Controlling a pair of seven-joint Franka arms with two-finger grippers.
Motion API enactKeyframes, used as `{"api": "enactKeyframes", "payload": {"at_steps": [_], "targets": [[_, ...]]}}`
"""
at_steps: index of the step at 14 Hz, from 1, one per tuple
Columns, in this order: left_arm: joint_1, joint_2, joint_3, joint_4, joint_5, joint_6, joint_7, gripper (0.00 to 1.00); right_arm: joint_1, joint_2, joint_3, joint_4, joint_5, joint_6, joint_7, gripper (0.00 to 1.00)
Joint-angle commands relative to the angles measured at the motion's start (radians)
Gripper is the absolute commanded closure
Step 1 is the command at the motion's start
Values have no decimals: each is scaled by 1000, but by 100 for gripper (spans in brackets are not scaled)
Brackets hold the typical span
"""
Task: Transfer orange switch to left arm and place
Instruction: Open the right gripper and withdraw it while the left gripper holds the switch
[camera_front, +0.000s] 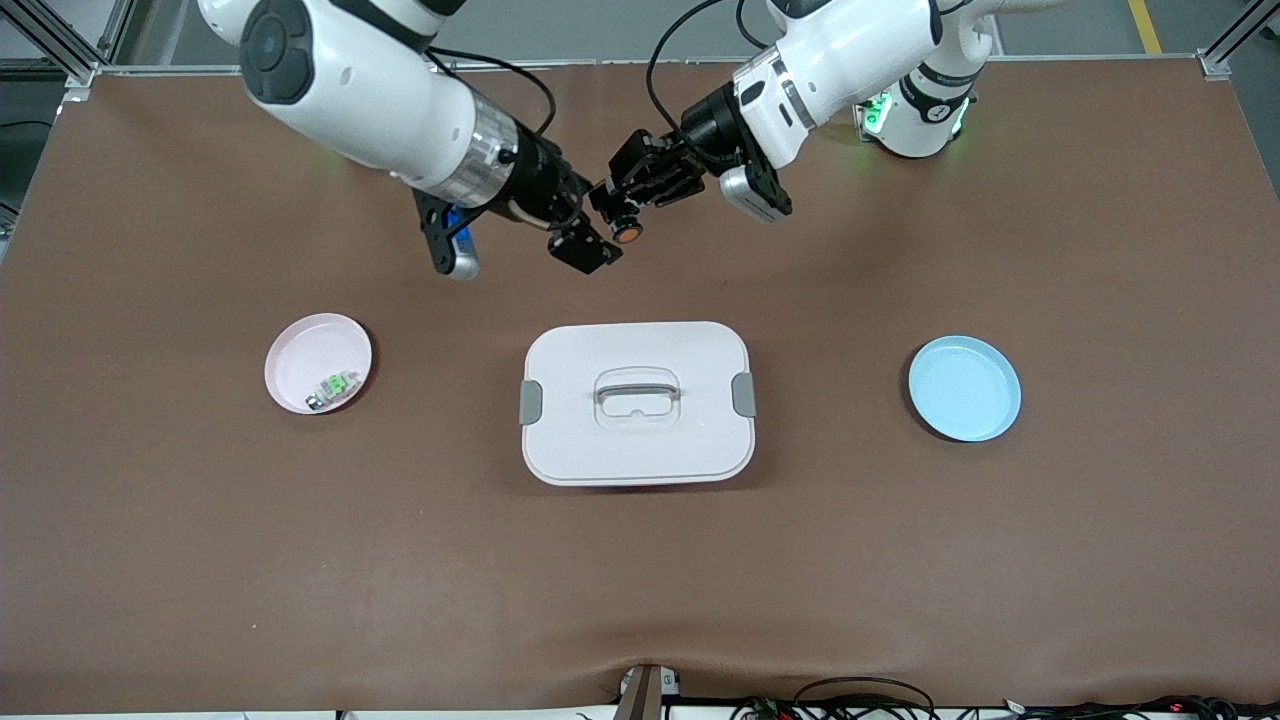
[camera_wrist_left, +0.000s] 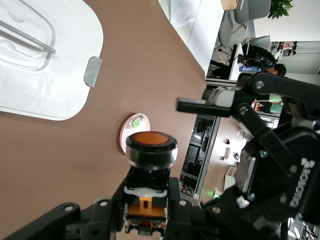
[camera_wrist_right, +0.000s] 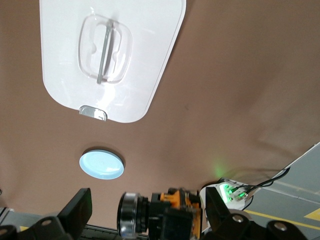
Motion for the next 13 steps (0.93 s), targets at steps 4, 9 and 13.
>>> {"api": "enactKeyframes", "payload": {"at_steps": [4,9,13], "targets": [[5,-119,-10,-90,5,3,1,90,-157,9,6,69,-15,-193,-329,0],[95,-195,2,-91,142,-244,-9,91,-238,1,3,75,-185,-322,-758,0],[204,-235,51,-9,293,-578,-30,91,-348,1,4,78,-253,-371,-1002,0]]}}
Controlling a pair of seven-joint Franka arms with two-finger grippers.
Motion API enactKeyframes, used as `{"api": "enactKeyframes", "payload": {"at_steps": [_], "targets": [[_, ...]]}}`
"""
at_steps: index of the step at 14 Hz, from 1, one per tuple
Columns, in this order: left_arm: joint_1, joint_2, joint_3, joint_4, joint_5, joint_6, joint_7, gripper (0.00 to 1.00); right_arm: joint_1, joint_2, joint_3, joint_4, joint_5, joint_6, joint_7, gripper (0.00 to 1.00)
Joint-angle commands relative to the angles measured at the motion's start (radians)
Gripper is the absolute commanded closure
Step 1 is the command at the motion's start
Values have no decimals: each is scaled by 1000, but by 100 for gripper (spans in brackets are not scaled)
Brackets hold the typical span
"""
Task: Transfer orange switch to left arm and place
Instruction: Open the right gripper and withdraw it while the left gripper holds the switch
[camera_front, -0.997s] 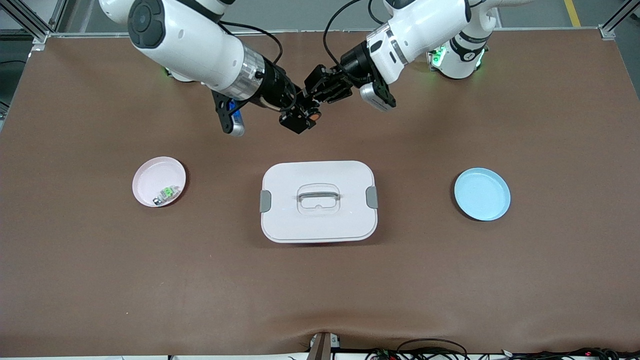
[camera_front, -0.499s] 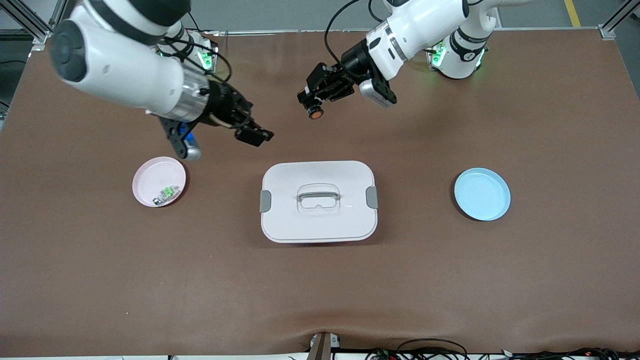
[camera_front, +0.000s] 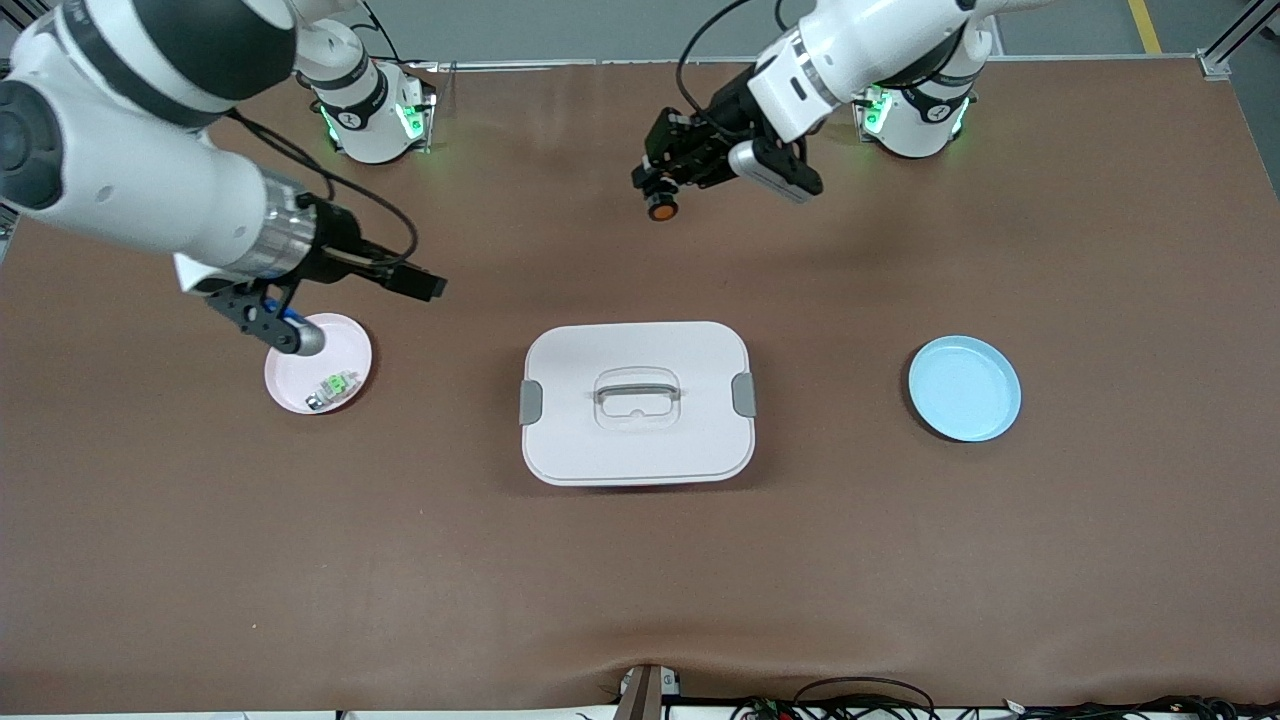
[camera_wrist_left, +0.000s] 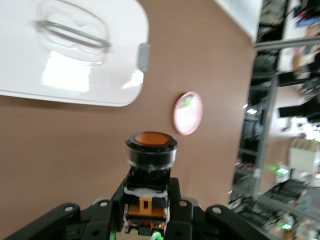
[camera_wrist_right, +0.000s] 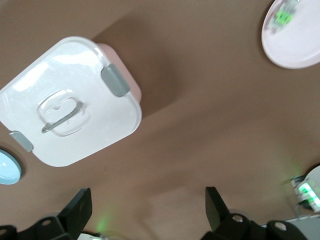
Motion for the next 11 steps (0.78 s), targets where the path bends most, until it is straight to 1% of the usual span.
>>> {"api": "enactKeyframes", "payload": {"at_steps": [1,3,4,6,7,9,11], "targets": [[75,-29,51,98,123,-246,-25,91,-70,2,16,23,-83,-38,-192,0],[150,-19,61,177,209,-415,-27,91,-85,2,15,23,-190,-41,-352,0],[192,-19,61,203,248,-484,-25,91,-101,2,15,26,-224,-41,-432,0],[253,-16,62,238,331,-591,-5,91,-146,5,15,31,-237,-41,-567,0],[284,-13,62,255,380,-631,16,92,-163,6,15,34,-255,-41,-614,0],[337,-4,64,286,465,-697,59,92,-193,10,16,37,-319,-41,-725,0],[374,-4,64,292,564,-728,68,92,-220,19,16,41,-365,-37,-843,0]]}}
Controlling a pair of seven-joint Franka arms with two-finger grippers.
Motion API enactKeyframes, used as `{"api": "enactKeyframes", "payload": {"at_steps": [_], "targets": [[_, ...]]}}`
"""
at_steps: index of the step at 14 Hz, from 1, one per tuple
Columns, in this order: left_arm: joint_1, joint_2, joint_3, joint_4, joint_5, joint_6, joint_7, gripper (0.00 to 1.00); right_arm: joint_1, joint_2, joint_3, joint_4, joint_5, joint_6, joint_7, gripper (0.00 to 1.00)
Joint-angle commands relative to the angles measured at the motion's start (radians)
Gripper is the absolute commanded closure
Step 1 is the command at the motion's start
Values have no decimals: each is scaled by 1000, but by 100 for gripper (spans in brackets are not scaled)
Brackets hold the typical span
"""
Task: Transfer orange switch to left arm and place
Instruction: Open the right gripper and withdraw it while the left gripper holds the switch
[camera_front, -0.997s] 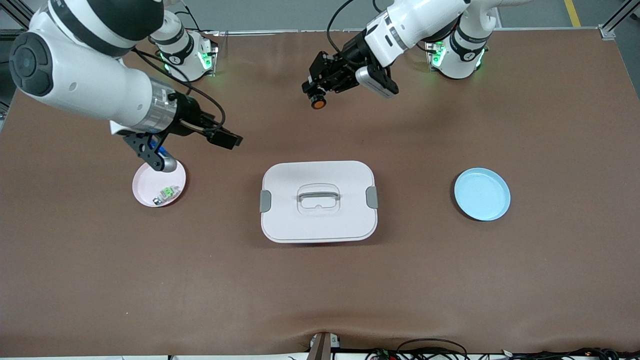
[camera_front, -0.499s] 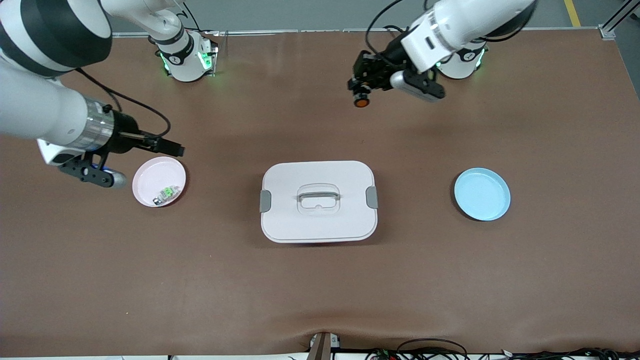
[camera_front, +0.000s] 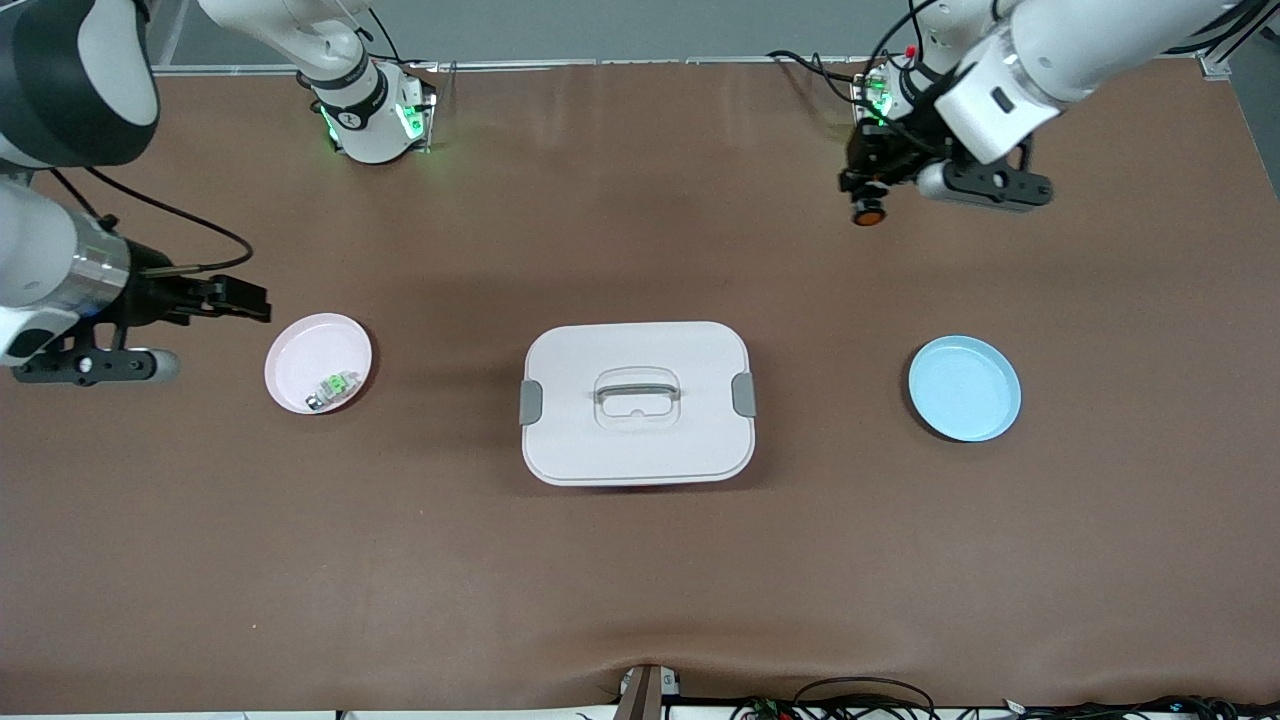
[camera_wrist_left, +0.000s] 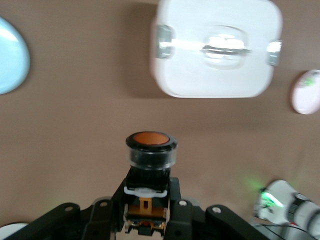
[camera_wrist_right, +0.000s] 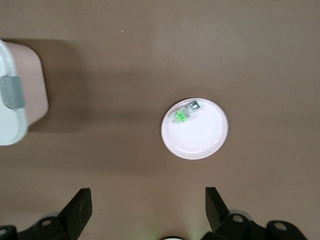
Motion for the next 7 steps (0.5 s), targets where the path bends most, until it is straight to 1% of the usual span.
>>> {"api": "enactKeyframes", "payload": {"at_steps": [1,4,5,7], "targets": [[43,10,-11,31,123,-49,19,92,-49,23,16,36,-50,-13,-138,0],[121,37,-6,34,206,-38,16,92,-74,25,16,37,-50,-13,-154,0],[163,39,-6,34,230,-31,5,92,-77,25,16,37,-50,-12,-154,0],[252,42,-6,29,236,-17,-7,92,-80,29,16,45,-58,-12,-155,0]]}}
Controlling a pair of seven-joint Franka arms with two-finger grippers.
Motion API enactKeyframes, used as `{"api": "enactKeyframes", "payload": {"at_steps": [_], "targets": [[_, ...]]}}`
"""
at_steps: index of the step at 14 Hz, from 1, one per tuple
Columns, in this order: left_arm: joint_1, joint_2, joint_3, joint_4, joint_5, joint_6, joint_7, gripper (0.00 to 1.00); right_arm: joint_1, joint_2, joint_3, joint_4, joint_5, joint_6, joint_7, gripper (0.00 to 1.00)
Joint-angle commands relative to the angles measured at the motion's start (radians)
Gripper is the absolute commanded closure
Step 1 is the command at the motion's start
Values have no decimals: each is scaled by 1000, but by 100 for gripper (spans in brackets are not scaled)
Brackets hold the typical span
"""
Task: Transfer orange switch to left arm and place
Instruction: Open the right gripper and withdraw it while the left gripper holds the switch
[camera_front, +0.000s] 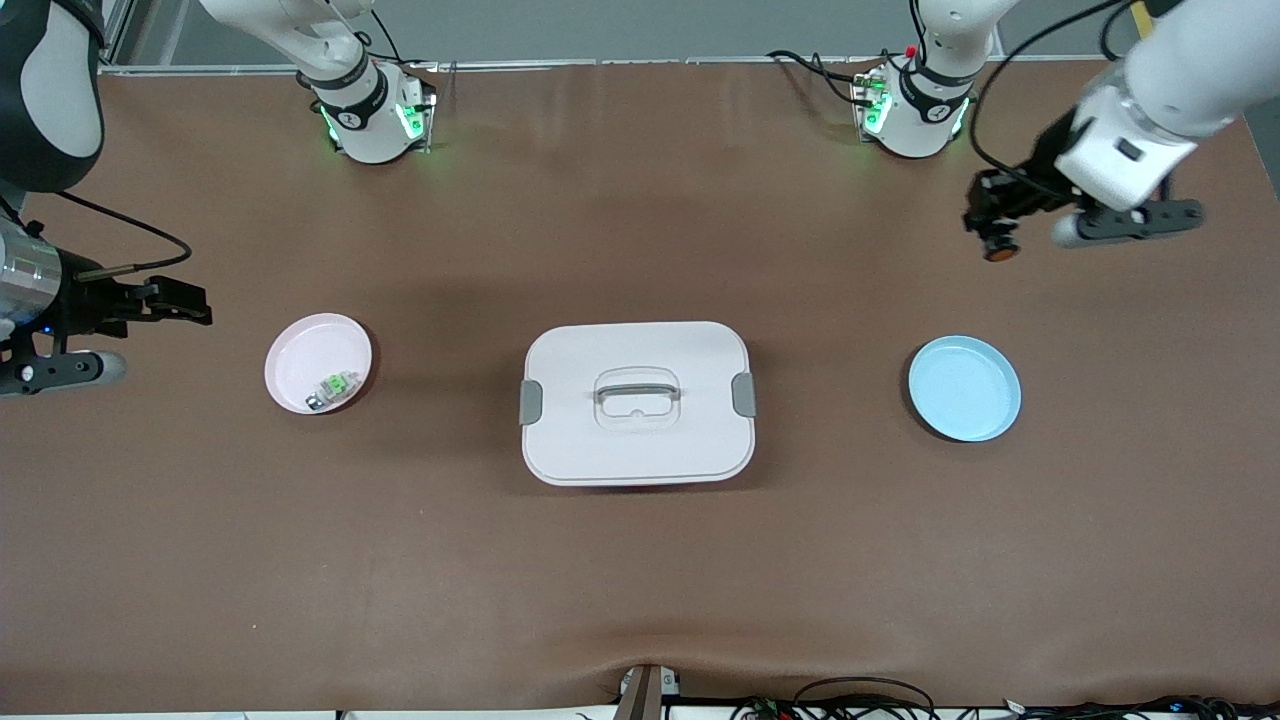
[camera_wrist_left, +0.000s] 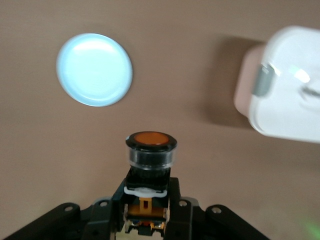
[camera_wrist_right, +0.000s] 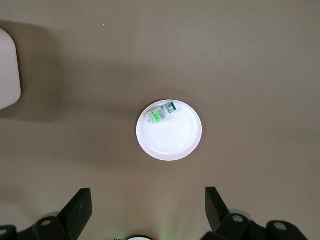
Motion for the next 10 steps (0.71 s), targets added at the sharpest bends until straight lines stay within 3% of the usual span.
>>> {"api": "enactKeyframes", "payload": {"at_steps": [1,4,10], "targets": [[116,20,-12,21,21,-1,-21,92,-15,20,16,44,-40,-11,-32,0],[206,46,-14,18,18,5,-169,92,-29,46,16,87,-52,-17,-69,0],[211,62,-21,-63,27,172,-591,92,-70,43,15,83,-42,-19,-70,0]]}}
